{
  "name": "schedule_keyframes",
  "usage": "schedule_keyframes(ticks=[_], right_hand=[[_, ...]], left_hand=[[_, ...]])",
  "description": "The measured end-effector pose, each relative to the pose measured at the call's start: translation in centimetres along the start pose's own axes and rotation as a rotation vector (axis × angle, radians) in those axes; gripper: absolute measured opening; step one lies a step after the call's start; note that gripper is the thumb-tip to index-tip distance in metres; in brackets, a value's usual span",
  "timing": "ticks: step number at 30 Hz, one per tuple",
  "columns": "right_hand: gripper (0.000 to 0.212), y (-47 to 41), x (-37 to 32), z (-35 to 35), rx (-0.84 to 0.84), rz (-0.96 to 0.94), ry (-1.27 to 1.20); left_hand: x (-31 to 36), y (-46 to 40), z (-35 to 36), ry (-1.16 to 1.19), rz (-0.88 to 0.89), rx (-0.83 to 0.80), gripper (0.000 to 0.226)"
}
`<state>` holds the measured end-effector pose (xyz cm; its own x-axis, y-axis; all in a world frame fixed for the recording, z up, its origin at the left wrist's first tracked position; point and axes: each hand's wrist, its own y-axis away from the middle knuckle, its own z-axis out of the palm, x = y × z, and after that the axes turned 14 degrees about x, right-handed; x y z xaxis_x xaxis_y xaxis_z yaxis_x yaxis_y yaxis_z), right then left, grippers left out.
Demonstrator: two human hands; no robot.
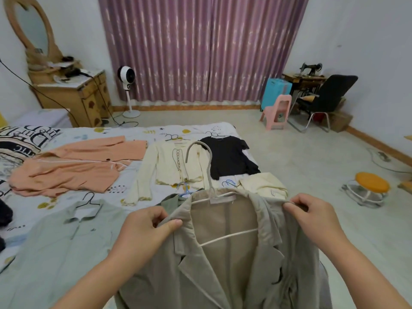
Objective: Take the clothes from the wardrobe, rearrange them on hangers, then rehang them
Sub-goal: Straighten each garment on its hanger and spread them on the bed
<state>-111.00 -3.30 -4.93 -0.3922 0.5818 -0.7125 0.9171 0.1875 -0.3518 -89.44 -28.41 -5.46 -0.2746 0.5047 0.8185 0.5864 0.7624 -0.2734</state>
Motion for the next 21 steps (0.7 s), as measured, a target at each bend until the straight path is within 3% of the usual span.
schedule_keyframes(ticks=[7, 12, 15, 21], right_hand=[[0.026, -10.2, 0.2, 12.7, -0.027, 0.073, 0.067], [0.011, -16.3, 1.4, 24.8, -0.048, 0.078, 0.198], [0.045, -17.2, 3.7, 31.7, -0.134, 0.072, 0.338], [0.062, -14.5, 9.5, 42.3, -0.507, 0.100, 0.541]], left_hand=[[-7.2, -14.3, 6.7, -0.007, -0.038, 0.025, 0.029], [-14.5, -24.5, 12.9, -0.079, -0.062, 0.026, 0.026], [-19.6, -29.2, 16.8, -0.110, -0.072, 0.022, 0.027], [-29.1, -34.2, 24.8, -0.296, -0.076, -0.073, 0.027]])
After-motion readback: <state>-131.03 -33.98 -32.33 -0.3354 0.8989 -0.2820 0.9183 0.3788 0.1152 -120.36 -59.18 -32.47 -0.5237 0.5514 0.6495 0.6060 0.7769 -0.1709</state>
